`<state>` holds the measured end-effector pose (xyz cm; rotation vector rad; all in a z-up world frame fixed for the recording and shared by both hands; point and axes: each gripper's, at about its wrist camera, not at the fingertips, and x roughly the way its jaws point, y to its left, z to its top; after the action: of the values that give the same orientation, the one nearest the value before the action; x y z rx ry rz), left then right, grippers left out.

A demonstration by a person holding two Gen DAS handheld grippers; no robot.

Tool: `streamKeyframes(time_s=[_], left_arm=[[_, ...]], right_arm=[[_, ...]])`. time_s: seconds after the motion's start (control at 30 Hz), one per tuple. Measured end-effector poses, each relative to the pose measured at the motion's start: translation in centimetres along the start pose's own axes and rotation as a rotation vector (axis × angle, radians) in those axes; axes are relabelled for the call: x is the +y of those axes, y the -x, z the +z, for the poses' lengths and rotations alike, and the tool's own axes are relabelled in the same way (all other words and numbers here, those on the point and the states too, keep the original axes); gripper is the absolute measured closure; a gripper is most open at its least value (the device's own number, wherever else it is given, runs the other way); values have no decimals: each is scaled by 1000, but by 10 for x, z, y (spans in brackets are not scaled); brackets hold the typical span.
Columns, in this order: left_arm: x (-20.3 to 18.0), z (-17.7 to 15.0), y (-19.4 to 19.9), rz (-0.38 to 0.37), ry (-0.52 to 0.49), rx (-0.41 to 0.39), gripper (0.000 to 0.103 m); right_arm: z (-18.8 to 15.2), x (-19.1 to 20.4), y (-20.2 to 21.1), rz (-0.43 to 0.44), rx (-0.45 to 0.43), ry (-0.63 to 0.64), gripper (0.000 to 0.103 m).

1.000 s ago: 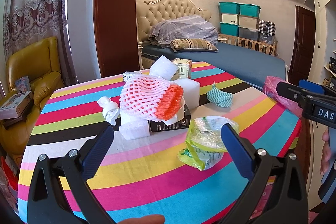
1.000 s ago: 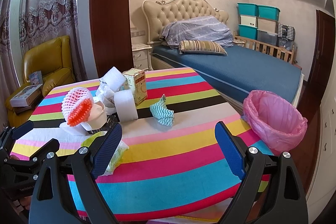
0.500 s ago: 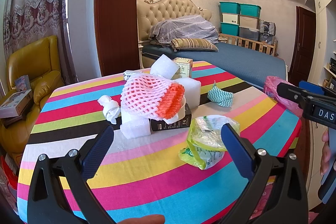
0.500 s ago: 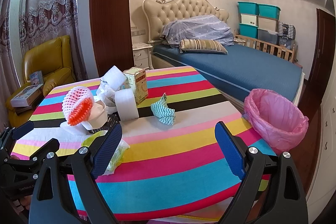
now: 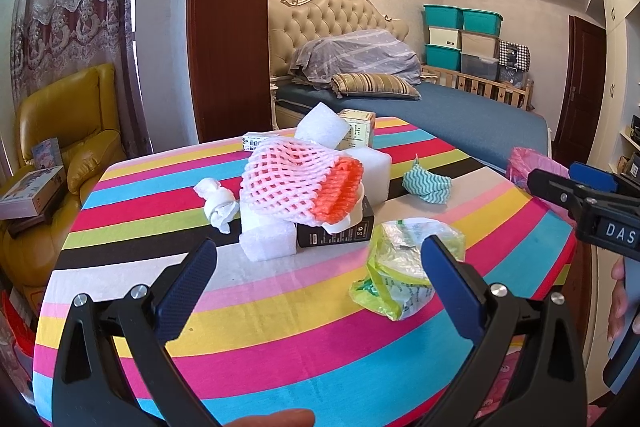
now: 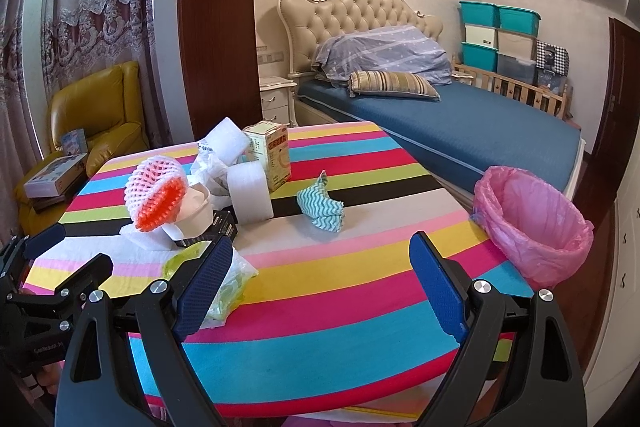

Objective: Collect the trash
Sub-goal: 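Grasp the clear plastic bag with the right gripper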

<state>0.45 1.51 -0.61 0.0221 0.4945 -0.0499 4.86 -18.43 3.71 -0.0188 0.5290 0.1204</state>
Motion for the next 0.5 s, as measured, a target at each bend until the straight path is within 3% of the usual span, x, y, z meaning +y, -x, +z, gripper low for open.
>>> streamKeyframes(time_s=[0.5], left_arm=[[16,-4,1,36,20,6,4]], right_arm=[[-7,13,-7,45,40,29,18]])
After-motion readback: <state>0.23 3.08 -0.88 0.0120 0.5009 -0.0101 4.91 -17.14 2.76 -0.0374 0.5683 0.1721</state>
